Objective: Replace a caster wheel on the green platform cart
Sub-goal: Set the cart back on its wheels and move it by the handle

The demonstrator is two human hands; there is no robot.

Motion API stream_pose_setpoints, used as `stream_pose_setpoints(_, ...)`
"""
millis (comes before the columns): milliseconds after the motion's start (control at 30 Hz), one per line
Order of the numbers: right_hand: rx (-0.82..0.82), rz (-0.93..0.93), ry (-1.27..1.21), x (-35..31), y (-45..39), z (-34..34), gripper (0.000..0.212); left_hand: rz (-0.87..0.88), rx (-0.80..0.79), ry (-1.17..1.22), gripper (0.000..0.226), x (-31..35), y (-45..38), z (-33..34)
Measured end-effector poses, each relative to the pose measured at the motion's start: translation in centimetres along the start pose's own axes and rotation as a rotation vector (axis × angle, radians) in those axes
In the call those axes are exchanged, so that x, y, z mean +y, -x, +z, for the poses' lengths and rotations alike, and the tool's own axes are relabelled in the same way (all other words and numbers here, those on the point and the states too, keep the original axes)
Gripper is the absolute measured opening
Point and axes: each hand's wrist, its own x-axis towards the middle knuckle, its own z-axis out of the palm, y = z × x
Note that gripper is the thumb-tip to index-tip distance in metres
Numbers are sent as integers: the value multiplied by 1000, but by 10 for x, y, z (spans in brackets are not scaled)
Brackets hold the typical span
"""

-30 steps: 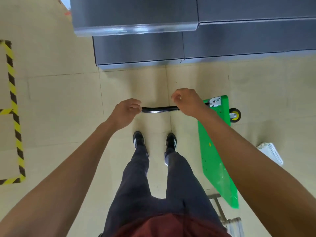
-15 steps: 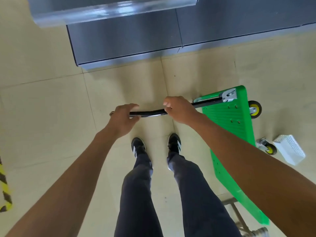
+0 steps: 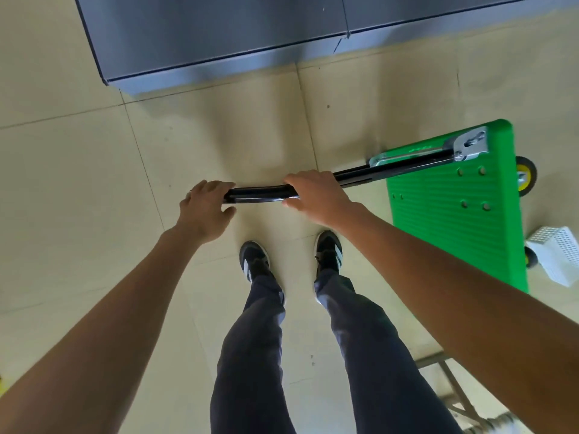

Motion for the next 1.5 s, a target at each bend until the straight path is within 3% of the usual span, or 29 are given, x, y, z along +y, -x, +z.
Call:
stream_pose_setpoints(167,31,1,51,-2,-8,17,28,13,67,-50,22,-4,-8,7)
stream_pose_setpoints(700,95,-84,209,-6,49,-1,28,73,-8,-171,26,26,51,-25)
stream_pose_setpoints(967,113,-121,211,-8,72,-36,28,78,161,-259,25,54,93,-55)
stream_pose_setpoints(1200,233,-131,176,-10,84,-69,26,82,261,-297,22,83,111,-103)
stream_pose_setpoints(1500,283,-160,89,19,104,-96,33,303,411,-360,34,131,123,-129)
